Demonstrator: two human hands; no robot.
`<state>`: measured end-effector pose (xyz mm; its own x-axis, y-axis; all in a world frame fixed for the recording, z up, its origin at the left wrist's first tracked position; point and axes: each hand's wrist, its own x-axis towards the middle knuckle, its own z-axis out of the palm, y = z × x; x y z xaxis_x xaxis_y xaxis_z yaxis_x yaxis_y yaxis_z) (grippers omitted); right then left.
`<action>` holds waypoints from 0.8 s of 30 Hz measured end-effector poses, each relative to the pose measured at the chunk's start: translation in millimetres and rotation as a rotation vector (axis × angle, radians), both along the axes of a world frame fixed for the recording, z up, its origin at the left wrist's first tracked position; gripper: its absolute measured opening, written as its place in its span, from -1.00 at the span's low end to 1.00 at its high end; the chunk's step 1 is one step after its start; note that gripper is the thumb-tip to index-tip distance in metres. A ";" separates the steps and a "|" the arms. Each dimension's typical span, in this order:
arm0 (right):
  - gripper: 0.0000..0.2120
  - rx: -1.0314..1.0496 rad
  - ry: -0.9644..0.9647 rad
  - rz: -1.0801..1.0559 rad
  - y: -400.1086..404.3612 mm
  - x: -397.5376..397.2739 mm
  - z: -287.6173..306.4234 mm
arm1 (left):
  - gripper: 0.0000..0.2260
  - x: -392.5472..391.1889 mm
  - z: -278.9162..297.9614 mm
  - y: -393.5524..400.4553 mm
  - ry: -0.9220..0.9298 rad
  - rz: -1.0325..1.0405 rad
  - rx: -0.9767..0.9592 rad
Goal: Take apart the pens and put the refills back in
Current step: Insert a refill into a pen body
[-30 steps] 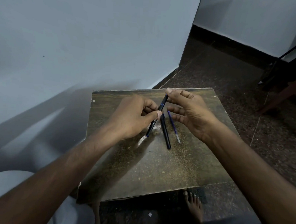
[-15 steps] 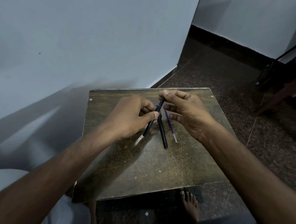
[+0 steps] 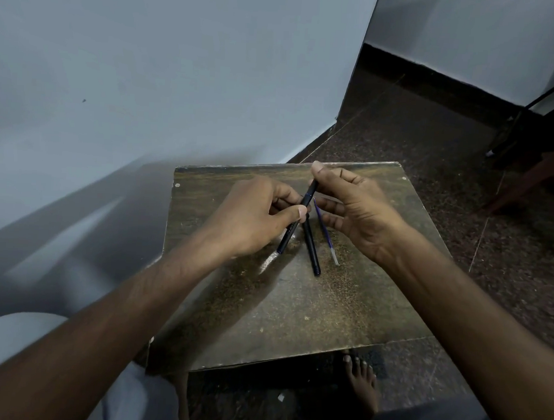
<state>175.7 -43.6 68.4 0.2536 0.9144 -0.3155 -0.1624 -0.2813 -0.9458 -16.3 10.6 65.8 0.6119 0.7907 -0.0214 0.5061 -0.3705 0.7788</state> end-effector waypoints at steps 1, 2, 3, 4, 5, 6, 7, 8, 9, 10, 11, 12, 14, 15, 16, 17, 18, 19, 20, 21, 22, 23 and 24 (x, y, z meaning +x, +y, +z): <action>-0.78 0.006 0.005 0.023 0.1 1.8 -0.1 | -0.92 -0.2 0.2 0.4 0.000 0.004 -0.002; -0.73 0.009 0.009 0.044 -0.2 2.0 1.7 | -0.92 -0.5 0.4 1.2 0.004 0.008 -0.002; -0.74 0.020 0.006 0.066 0.0 2.8 2.3 | -0.92 -0.9 0.5 1.8 0.009 0.012 -0.001; -0.78 0.037 0.010 0.083 -0.2 3.4 2.6 | -0.93 -1.1 0.5 2.3 0.012 0.014 0.000; -0.81 0.051 0.008 0.092 -0.2 4.7 1.0 | -0.94 -1.4 0.4 2.5 0.014 0.015 0.000; -0.83 0.055 0.007 0.088 -0.1 4.7 0.5 | -0.95 -1.0 0.3 2.1 0.016 0.014 -0.002; -0.86 0.057 0.010 0.074 0.1 4.9 -0.5 | -0.96 -0.6 0.4 1.5 0.019 0.009 -0.006; -0.88 0.059 0.016 0.053 0.9 5.2 -1.5 | -0.96 0.2 0.5 0.9 0.023 0.003 -0.013; -0.90 0.069 0.020 0.039 2.0 6.8 -4.0 | -0.95 1.1 0.8 0.2 0.027 -0.003 -0.020; -0.91 0.078 0.021 0.032 2.5 6.9 -4.3 | -0.94 2.1 1.2 -0.5 0.031 -0.007 -0.027; -0.91 0.091 0.014 0.030 3.2 6.9 -4.0 | -0.93 3.0 1.4 -1.0 0.032 -0.009 -0.033; -0.91 0.103 -0.002 0.029 4.2 7.1 -4.2 | -0.93 3.8 1.7 -1.5 0.031 -0.008 -0.040; -0.89 0.120 -0.048 0.024 6.5 8.3 -4.8 | -0.96 4.6 3.0 -2.7 0.023 0.002 -0.055; -0.87 0.132 -0.070 0.018 6.7 8.2 -5.4 | -0.95 4.7 3.2 -3.0 0.014 0.003 -0.061; -0.87 0.147 -0.086 0.008 6.6 8.1 -6.2 | -0.94 5.1 3.6 -2.9 0.004 0.002 -0.072; -0.86 0.172 -0.099 -0.004 6.3 7.9 -7.6 | -0.93 5.0 4.2 -3.3 -0.009 -0.001 -0.091; -0.86 0.195 -0.107 -0.019 5.6 6.7 -8.0 | -0.93 4.8 4.6 -4.0 -0.028 -0.002 -0.116; -0.85 0.212 -0.111 -0.033 5.1 5.5 -8.6 | -0.93 4.4 4.6 -4.4 -0.056 0.004 -0.140; -0.83 0.213 -0.117 -0.035 4.3 4.3 -8.5 | -0.94 4.1 4.3 -4.5 -0.086 0.019 -0.160; -0.78 0.200 -0.140 -0.020 3.0 3.5 -8.4 | -0.95 4.0 3.8 -4.3 -0.111 0.040 -0.166; -0.73 0.177 -0.184 0.014 1.0 2.5 -7.6 | -0.95 3.6 3.0 -3.4 -0.129 0.065 -0.149; -0.71 0.155 -0.238 0.059 -1.1 1.2 -7.6 | -0.94 2.7 1.6 -2.0 -0.141 0.086 -0.117; -0.72 0.140 -0.291 0.102 -3.7 -0.2 -7.6 | -0.93 1.8 1.2 -1.0 -0.151 0.102 -0.089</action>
<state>175.5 -47.3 60.8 0.2196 0.9691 -0.1126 0.1423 -0.1460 -0.9790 -14.5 9.5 66.9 0.5305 0.8477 -0.0084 0.4124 -0.2494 0.8762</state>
